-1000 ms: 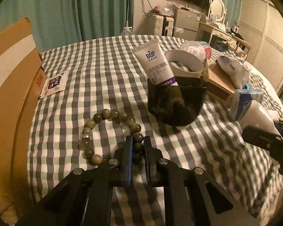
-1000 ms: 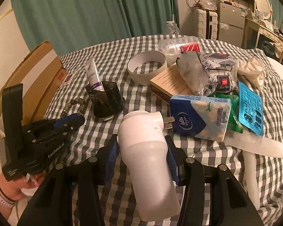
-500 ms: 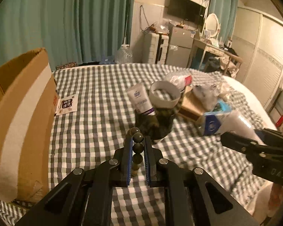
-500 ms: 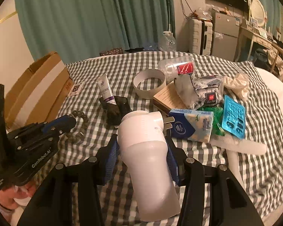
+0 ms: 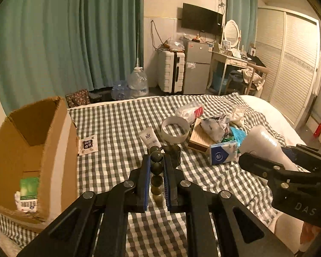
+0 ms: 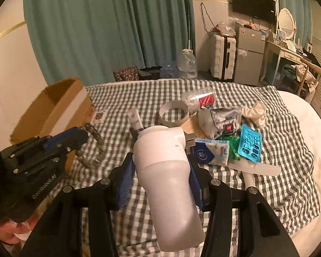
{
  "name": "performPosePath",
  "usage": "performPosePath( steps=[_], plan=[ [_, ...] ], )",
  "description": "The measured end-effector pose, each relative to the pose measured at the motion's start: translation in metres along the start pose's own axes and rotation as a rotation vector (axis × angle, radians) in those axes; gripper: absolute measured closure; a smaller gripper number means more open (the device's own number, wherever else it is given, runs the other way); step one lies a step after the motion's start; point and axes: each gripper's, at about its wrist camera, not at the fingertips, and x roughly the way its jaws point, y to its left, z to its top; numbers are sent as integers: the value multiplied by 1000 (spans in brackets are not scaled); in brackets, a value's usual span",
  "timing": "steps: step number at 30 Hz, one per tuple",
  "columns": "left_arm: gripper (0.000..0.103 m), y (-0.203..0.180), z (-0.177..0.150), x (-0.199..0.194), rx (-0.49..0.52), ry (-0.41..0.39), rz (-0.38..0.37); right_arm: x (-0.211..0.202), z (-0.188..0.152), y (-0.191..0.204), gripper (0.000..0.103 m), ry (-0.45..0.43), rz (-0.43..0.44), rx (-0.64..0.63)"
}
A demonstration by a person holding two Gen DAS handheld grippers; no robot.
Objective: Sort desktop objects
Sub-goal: 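Carry both items to the cardboard box and open left tool to drop the bracelet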
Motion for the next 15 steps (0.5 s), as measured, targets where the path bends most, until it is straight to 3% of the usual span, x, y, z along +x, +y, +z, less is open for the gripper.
performPosePath(
  steps=[15],
  plan=[
    [92, 33, 46, -70, -29, -34, 26, -74, 34, 49, 55, -126, 7, -66]
  ],
)
